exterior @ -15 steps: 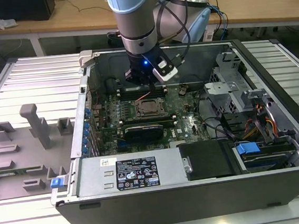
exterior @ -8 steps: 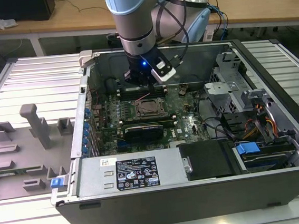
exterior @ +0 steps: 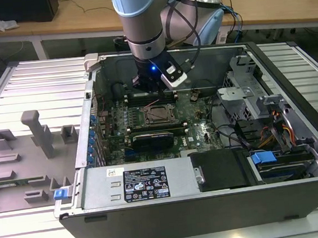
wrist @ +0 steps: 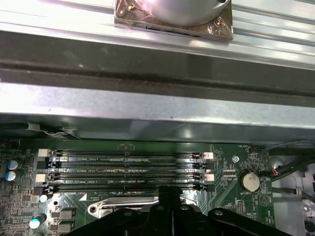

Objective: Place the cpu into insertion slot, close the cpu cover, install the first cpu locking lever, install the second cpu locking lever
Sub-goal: 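Install the first cpu locking lever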

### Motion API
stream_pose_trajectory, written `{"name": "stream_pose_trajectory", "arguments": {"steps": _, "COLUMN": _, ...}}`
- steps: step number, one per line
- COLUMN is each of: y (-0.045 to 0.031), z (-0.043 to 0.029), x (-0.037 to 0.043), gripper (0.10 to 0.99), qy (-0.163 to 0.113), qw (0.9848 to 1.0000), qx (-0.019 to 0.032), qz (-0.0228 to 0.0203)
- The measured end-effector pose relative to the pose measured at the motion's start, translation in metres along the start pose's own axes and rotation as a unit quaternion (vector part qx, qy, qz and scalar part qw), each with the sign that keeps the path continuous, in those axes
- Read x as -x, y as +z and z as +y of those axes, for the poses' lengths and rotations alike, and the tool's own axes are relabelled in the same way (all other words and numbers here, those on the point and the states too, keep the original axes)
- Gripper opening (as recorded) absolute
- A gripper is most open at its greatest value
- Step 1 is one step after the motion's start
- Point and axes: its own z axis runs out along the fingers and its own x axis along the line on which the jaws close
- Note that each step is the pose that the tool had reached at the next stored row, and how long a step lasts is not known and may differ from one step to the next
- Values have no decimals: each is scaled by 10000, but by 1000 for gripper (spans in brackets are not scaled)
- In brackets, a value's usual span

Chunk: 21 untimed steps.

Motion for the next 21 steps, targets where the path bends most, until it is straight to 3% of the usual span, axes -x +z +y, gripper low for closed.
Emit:
{"name": "stream_pose_trajectory", "arguments": {"steps": 13, "y": 29, "z": -5, "x": -7, "gripper": 106, "qy": -7, "qw": 10000, "qx": -38, "qz": -4}}
{"name": "stream_pose_trajectory", "arguments": {"steps": 19, "y": 38, "z": 34, "x": -9, "gripper": 106, "qy": -3, "qw": 10000, "qx": -44, "qz": -5}}
{"name": "stream_pose_trajectory", "arguments": {"steps": 21, "y": 44, "z": 44, "x": -10, "gripper": 106, "qy": -3, "qw": 10000, "qx": -83, "qz": -4}}
